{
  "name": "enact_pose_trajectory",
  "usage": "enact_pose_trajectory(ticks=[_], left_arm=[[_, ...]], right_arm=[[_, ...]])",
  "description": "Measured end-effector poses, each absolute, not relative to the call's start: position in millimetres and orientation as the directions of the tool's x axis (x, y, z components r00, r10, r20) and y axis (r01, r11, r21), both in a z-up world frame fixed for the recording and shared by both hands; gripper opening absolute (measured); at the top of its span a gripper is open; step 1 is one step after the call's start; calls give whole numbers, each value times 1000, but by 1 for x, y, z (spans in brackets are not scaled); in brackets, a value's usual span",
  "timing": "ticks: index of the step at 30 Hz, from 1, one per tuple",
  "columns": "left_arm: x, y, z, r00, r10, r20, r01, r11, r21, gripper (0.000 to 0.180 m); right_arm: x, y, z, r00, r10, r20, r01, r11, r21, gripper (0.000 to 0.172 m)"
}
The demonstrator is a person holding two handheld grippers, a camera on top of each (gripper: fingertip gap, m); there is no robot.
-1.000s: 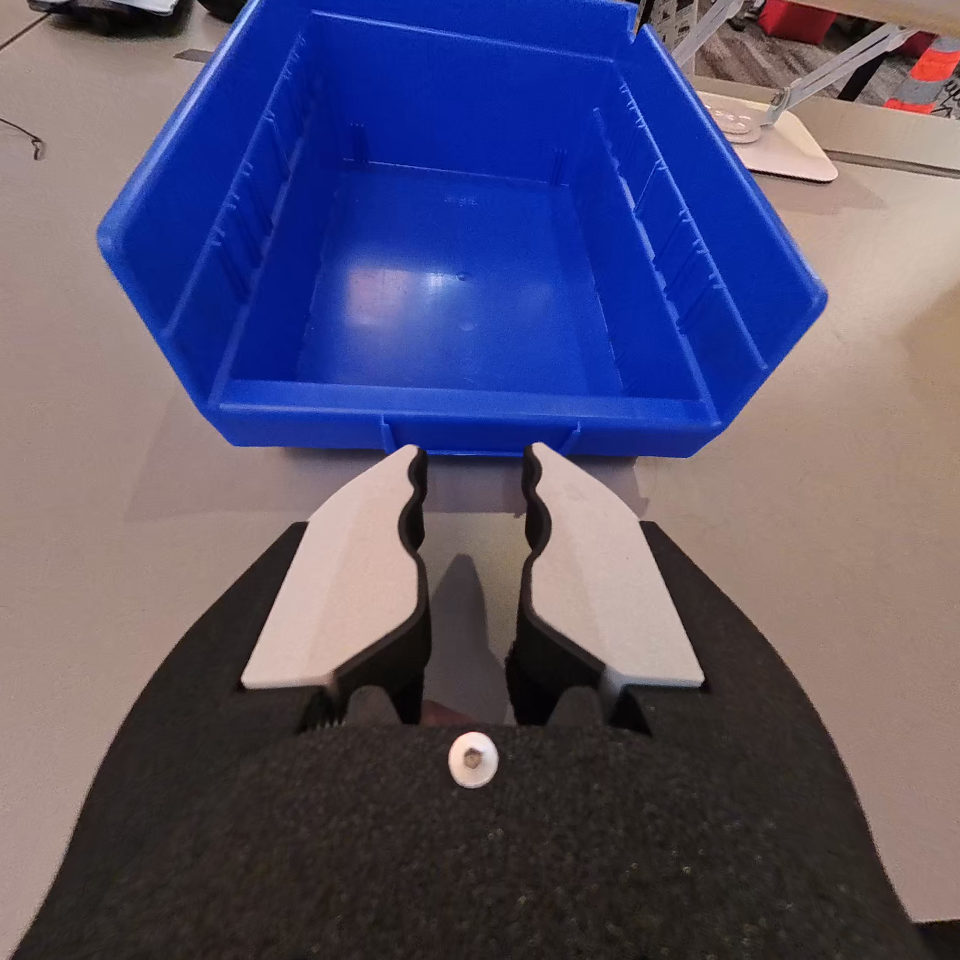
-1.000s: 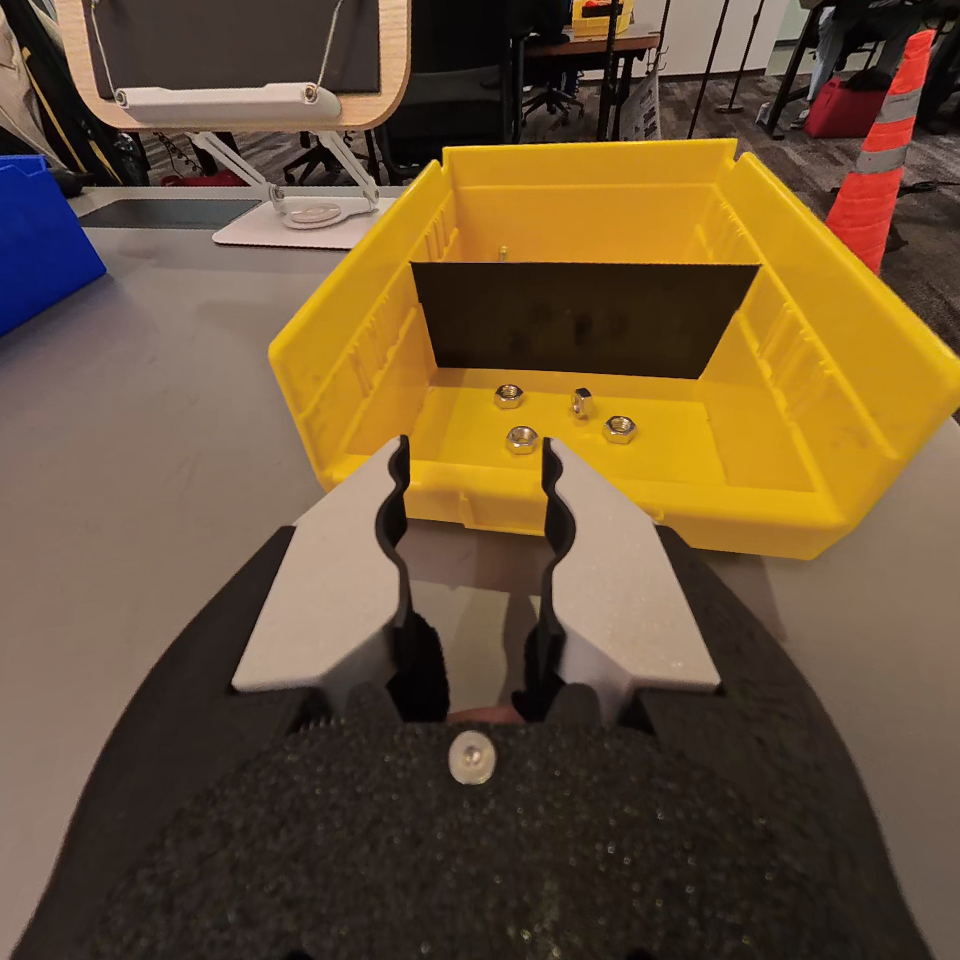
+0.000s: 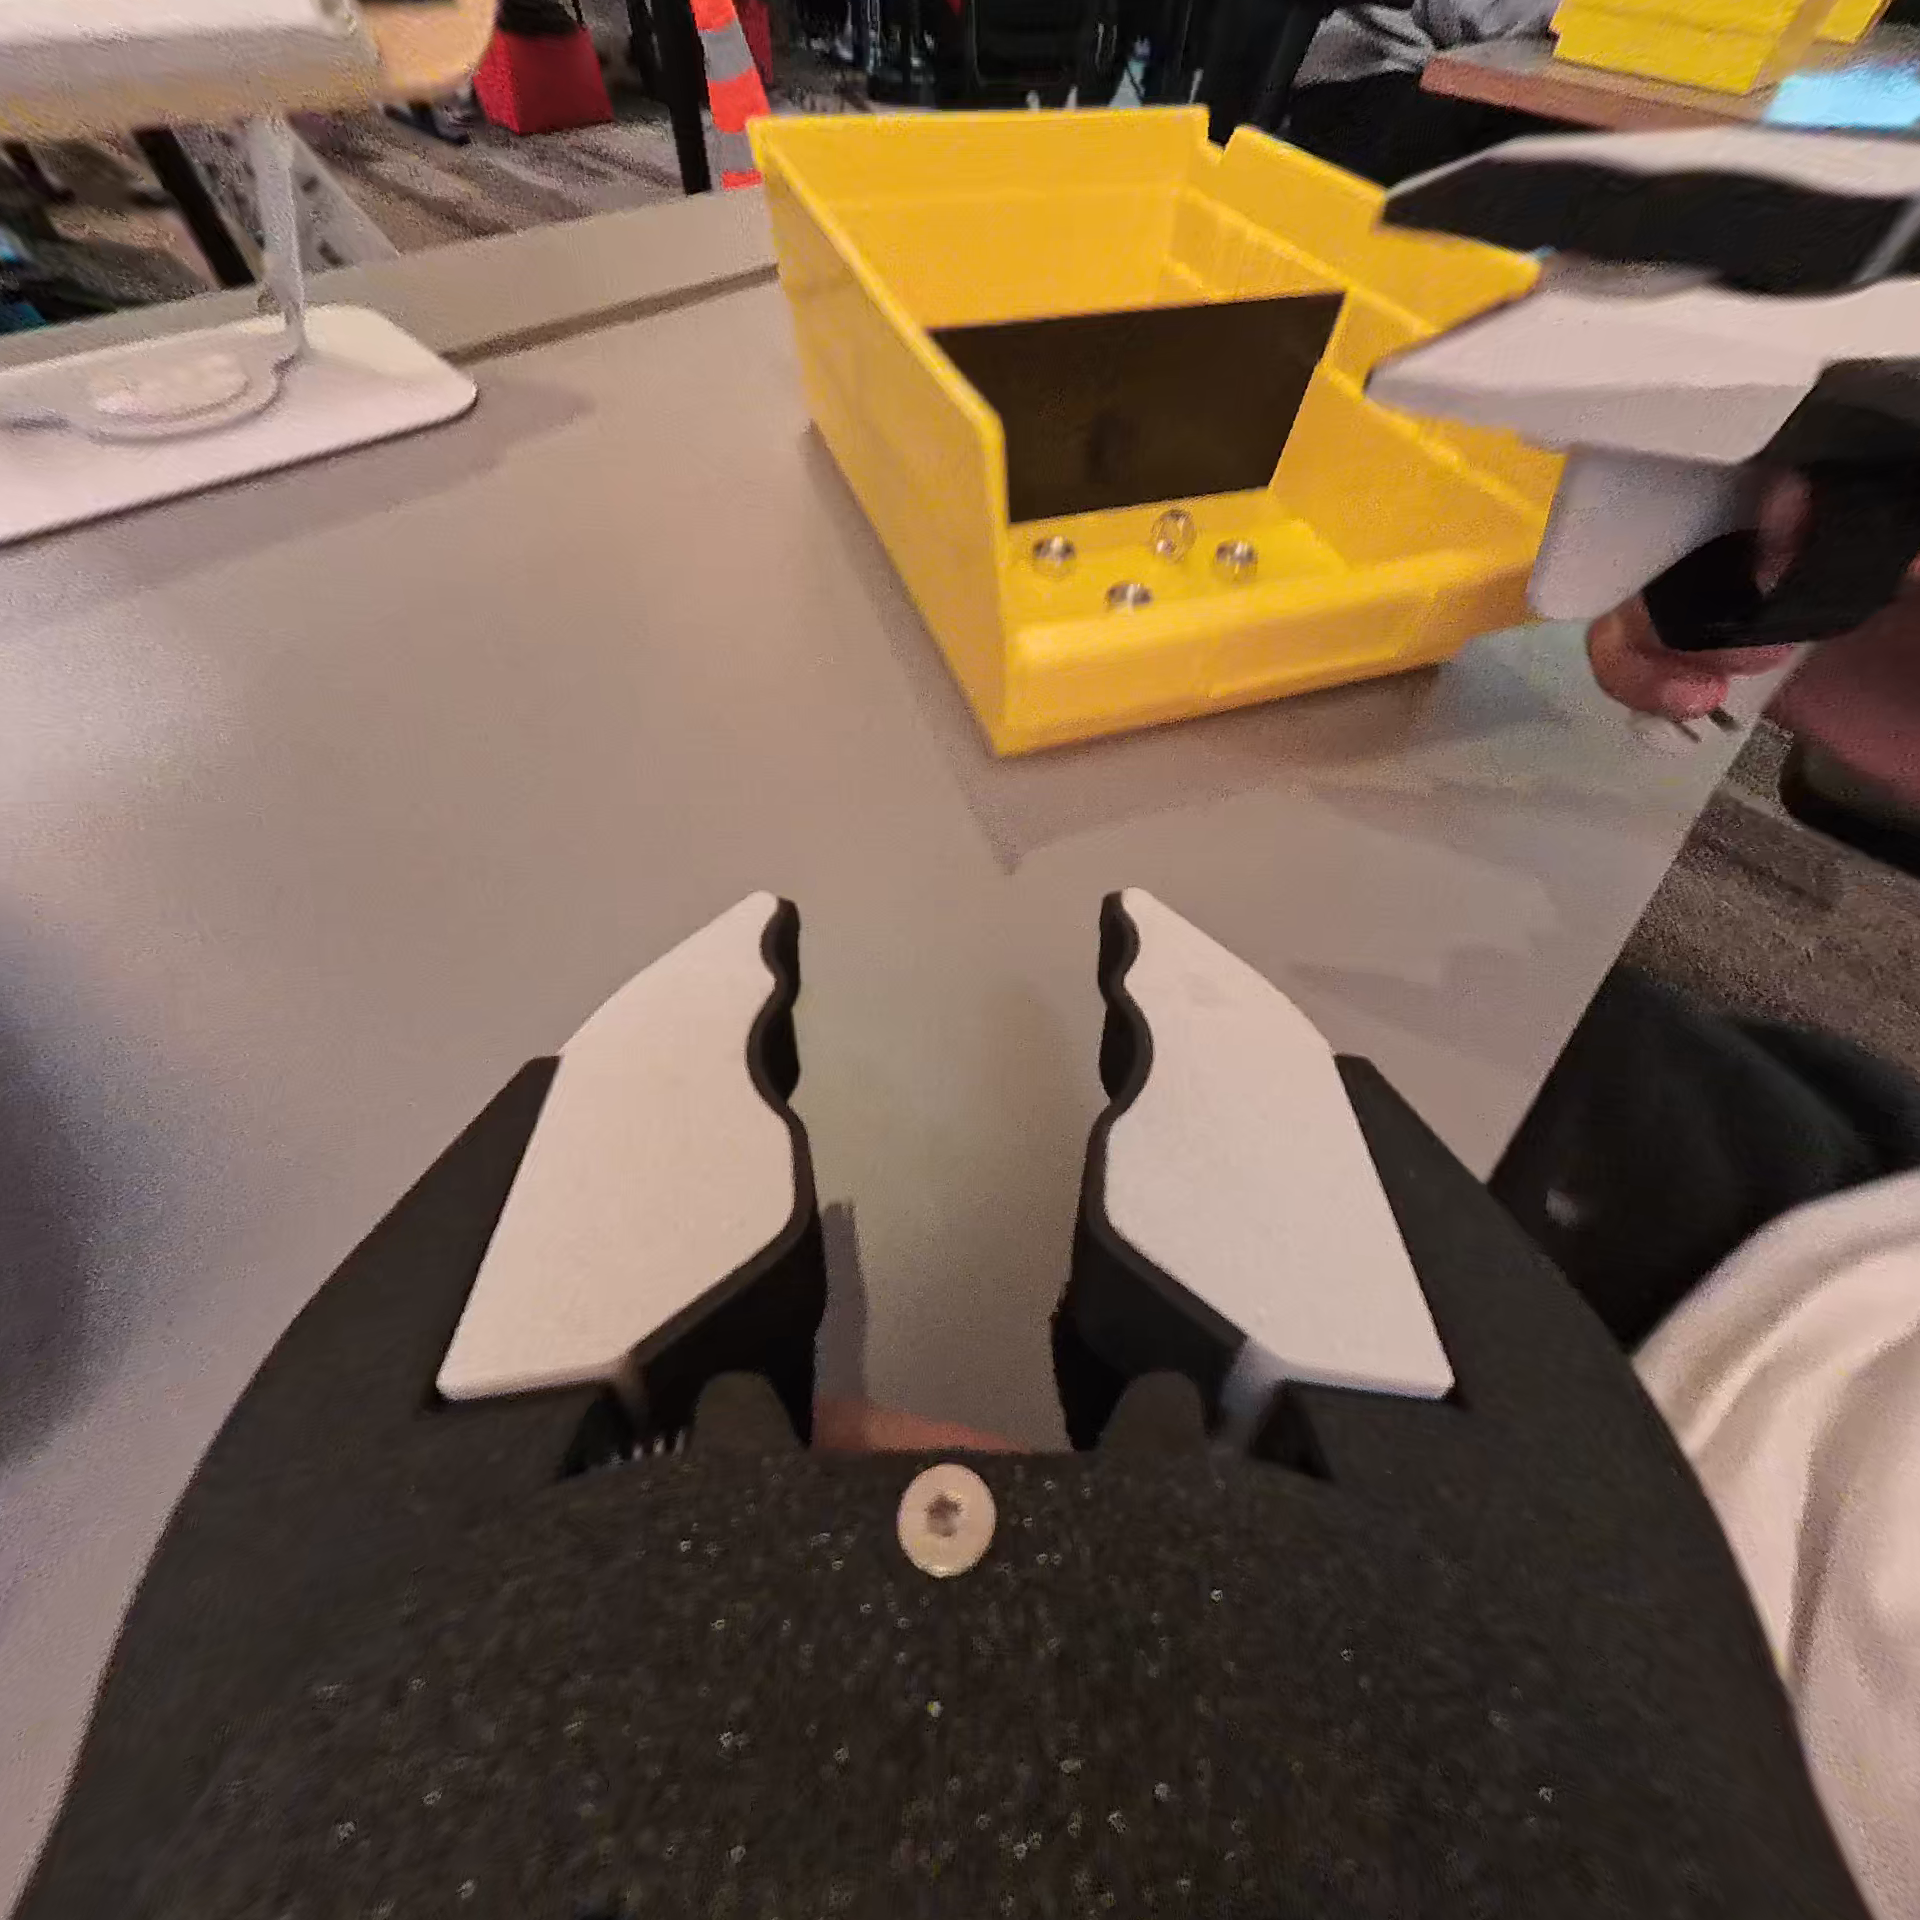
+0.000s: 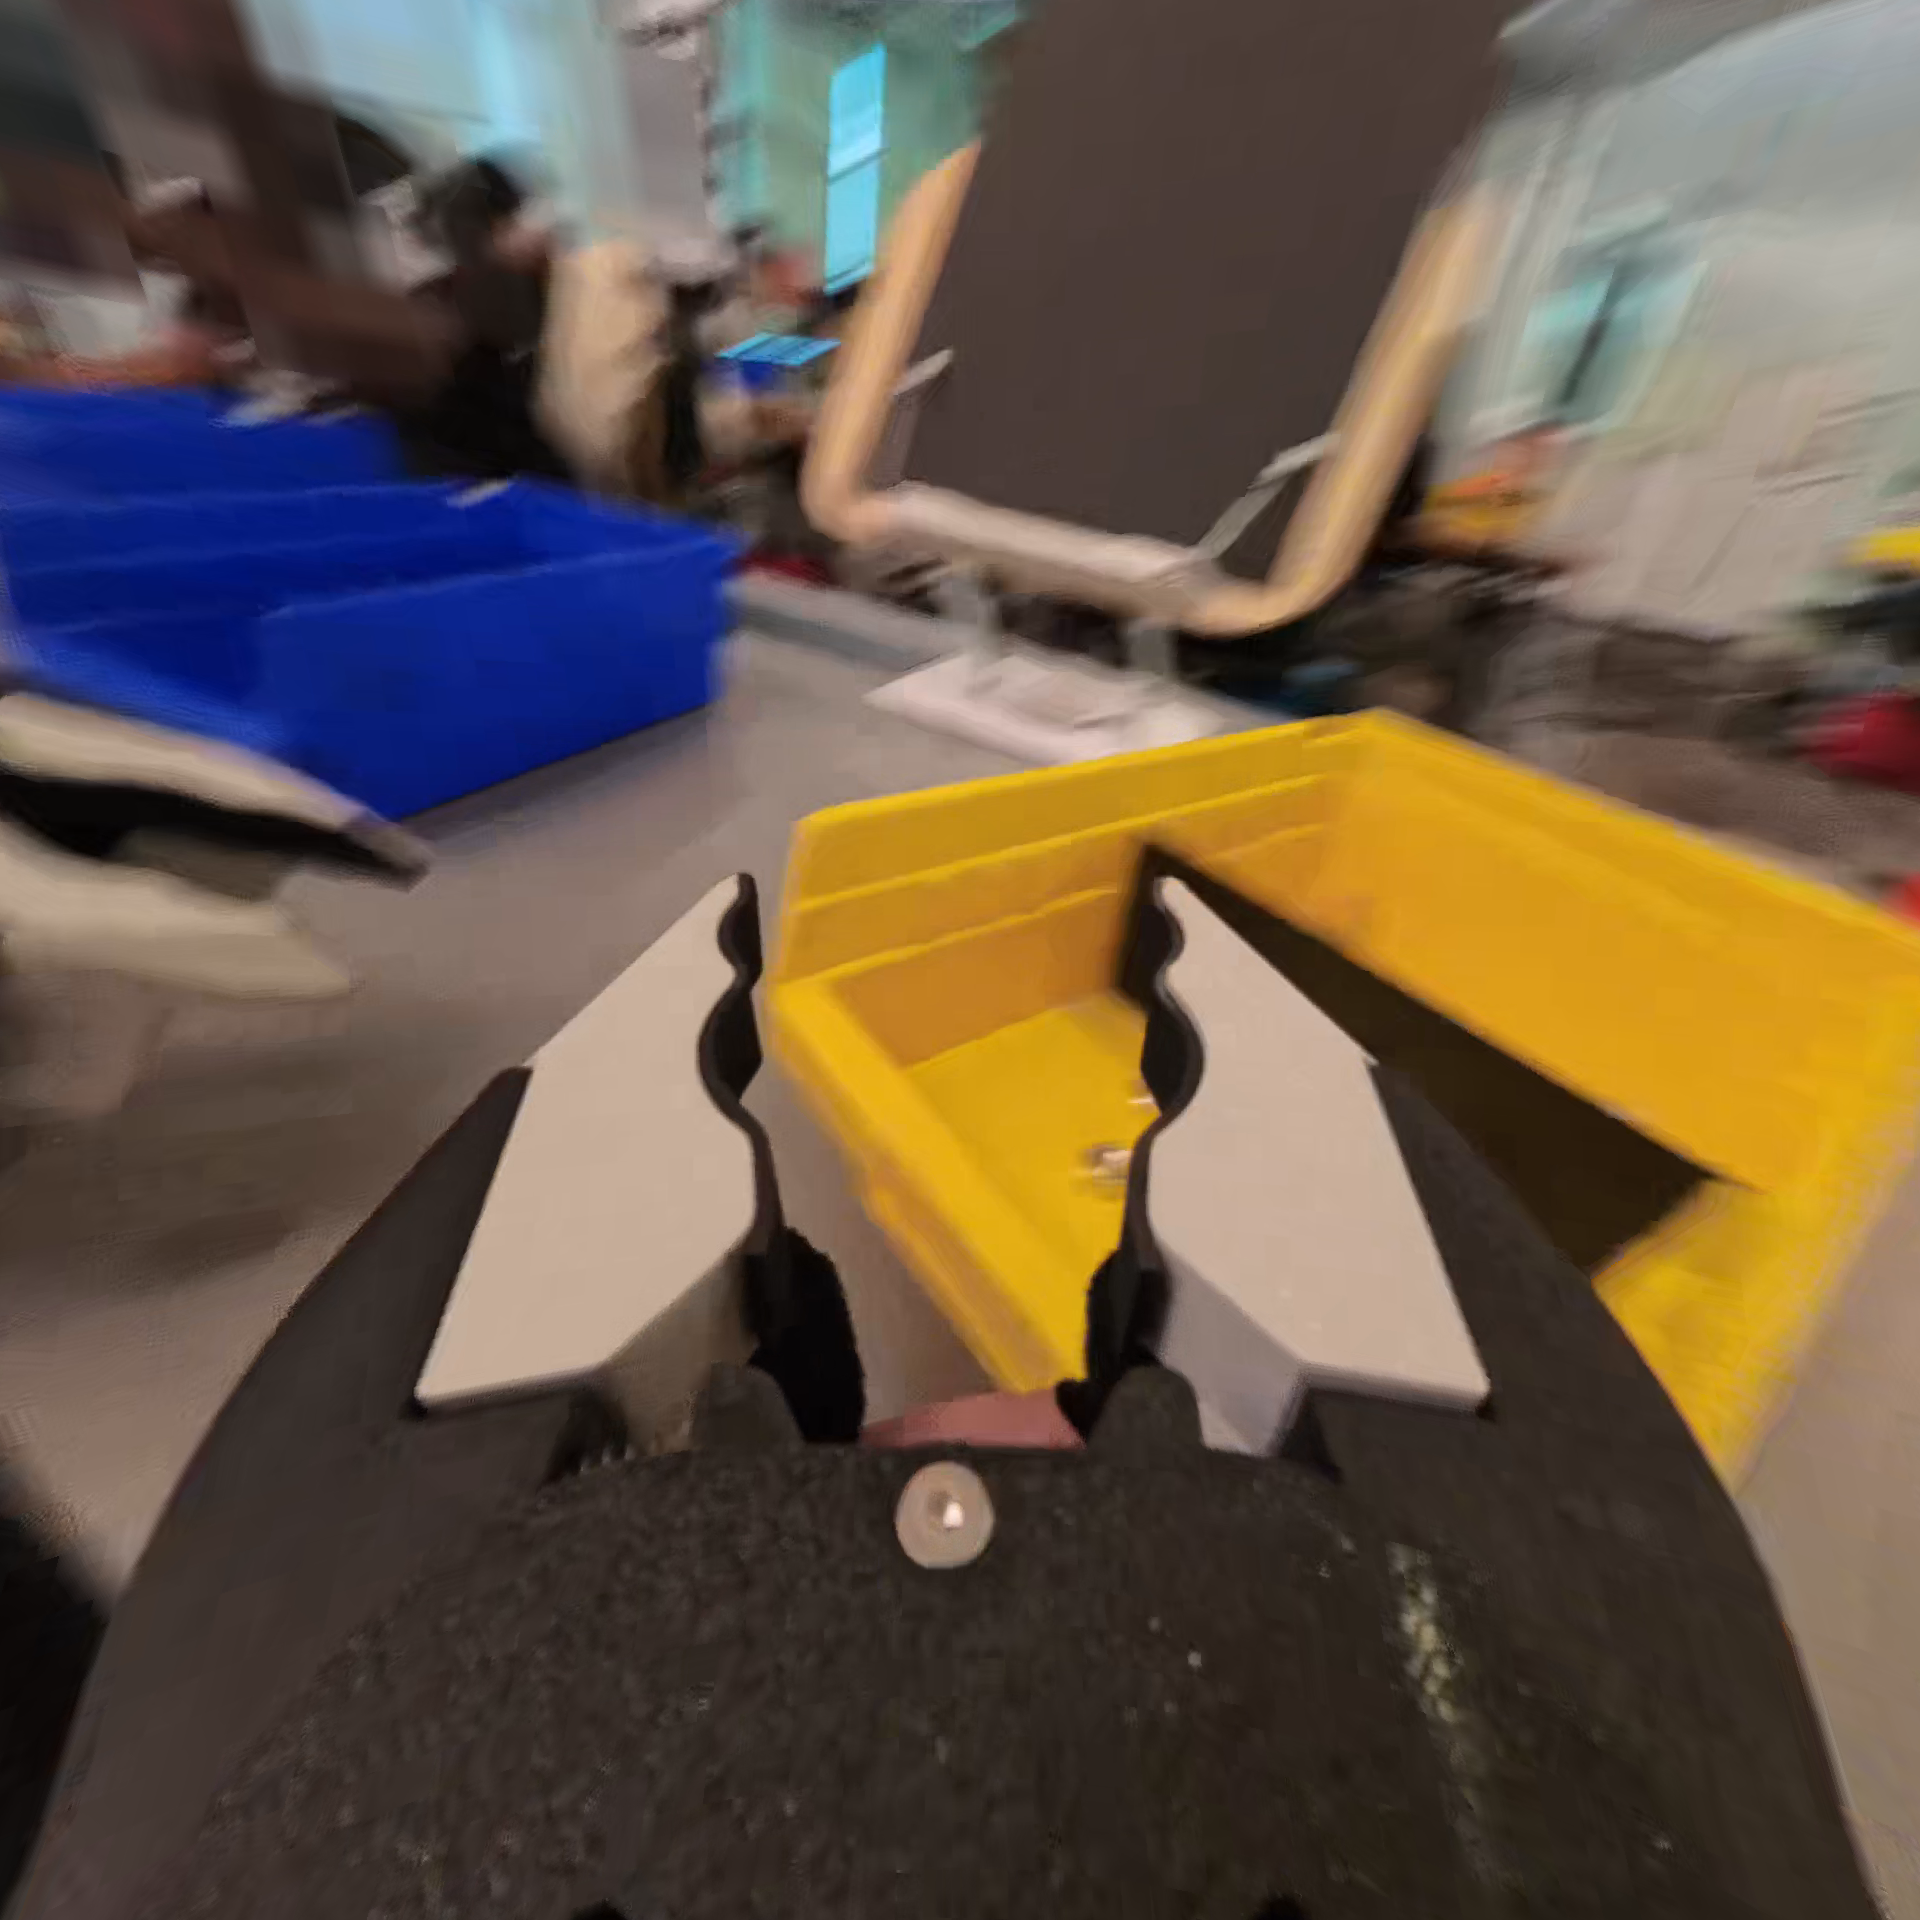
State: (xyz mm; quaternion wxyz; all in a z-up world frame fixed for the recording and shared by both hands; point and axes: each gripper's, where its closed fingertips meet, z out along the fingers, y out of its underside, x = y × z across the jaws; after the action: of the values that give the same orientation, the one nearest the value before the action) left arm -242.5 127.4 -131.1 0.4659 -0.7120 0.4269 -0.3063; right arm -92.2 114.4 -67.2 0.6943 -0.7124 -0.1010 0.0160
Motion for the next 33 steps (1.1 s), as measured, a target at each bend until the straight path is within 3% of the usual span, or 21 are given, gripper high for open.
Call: enact_pose_trajectory(ticks=[4,8,12,14,21,27,33], left_arm=[[-187,152,-116,514,-858,-5,-311,-181,-933,57],[-140,190,-119,572,-820,-7,-337,-227,-914,58],[-116,201,-140,578,-816,32,-396,-315,-863,38],[-109,196,-144,560,-824,87,-390,-355,-849,7],[-133,192,-138,644,-765,-11,-391,-318,-864,3],[-229,210,-122,785,-619,-35,-302,-333,-893,3],[-321,237,-125,880,-474,-20,-247,-421,-873,3]], right_arm=[[-11,83,-28,941,-328,80,121,105,-987,72],[14,73,-66,898,-441,1,-18,-39,-999,71],[22,73,-120,878,-450,-164,-257,-153,-954,55],[28,77,-136,862,-461,-211,-328,-191,-925,21],[20,84,-130,856,-508,-97,-258,-257,-931,5],[-57,139,-113,952,-307,7,-91,-303,-949,4],[-136,197,-118,989,-146,17,-38,-363,-931,4]])
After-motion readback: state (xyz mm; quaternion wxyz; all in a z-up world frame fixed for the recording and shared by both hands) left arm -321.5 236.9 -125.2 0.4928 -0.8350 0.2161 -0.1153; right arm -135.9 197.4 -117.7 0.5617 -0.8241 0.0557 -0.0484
